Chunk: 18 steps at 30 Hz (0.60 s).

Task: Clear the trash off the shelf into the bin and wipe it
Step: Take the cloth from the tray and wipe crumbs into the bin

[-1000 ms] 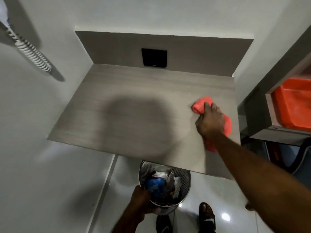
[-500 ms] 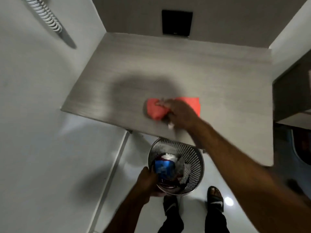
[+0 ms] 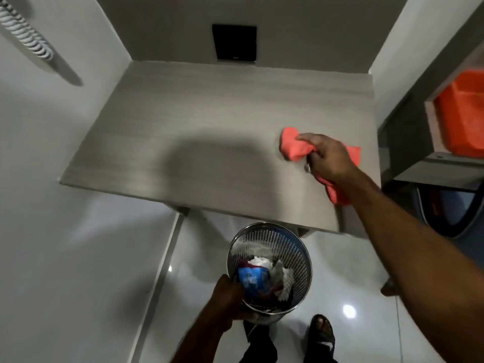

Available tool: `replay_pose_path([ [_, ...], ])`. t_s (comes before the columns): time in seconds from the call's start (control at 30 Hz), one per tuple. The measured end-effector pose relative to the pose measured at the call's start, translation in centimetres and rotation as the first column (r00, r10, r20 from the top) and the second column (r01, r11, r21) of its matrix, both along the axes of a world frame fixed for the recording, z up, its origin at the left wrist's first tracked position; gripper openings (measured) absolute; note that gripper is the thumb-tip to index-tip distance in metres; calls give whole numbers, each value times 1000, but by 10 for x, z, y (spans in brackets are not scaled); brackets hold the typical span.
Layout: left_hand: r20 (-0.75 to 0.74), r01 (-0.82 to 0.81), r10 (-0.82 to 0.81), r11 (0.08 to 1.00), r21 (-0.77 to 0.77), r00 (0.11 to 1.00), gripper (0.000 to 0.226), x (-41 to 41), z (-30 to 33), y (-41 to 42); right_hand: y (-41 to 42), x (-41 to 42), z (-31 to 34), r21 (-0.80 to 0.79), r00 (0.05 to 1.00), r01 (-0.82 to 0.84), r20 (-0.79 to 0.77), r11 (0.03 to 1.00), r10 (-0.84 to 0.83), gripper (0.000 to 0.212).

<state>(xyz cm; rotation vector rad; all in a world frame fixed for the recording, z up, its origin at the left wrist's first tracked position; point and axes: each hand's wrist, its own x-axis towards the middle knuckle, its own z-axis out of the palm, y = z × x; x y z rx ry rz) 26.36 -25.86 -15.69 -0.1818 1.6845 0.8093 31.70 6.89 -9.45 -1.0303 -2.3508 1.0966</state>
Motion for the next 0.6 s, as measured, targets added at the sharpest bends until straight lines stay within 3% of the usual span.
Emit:
replay_pose_path([
  [0.07, 6, -9, 9, 1000, 14, 1000, 35, 8, -5, 6, -16, 0, -14, -13, 989, -142, 25, 990, 143, 60],
  [0.13, -6, -26, 26, 1000, -14, 1000, 35, 20, 0, 9, -48, 8, -16, -132, 959, -277, 17, 952, 282, 66],
  [0.27, -32, -67, 66, 998, -14, 997, 35, 41, 2, 13, -135, 45, -33, -112, 885, -465, -51, 878, 462, 62],
  [0.4, -50, -92, 90, 994, -60, 995, 35, 69, -23, 16, -174, 114, -100, -164, 885, -440, 91, 883, 457, 64],
  [0.6, -40, -131, 128, 987, -93, 991, 31, 123, -127, 23, -180, 200, -210, 19, 911, -348, 243, 937, 334, 64],
])
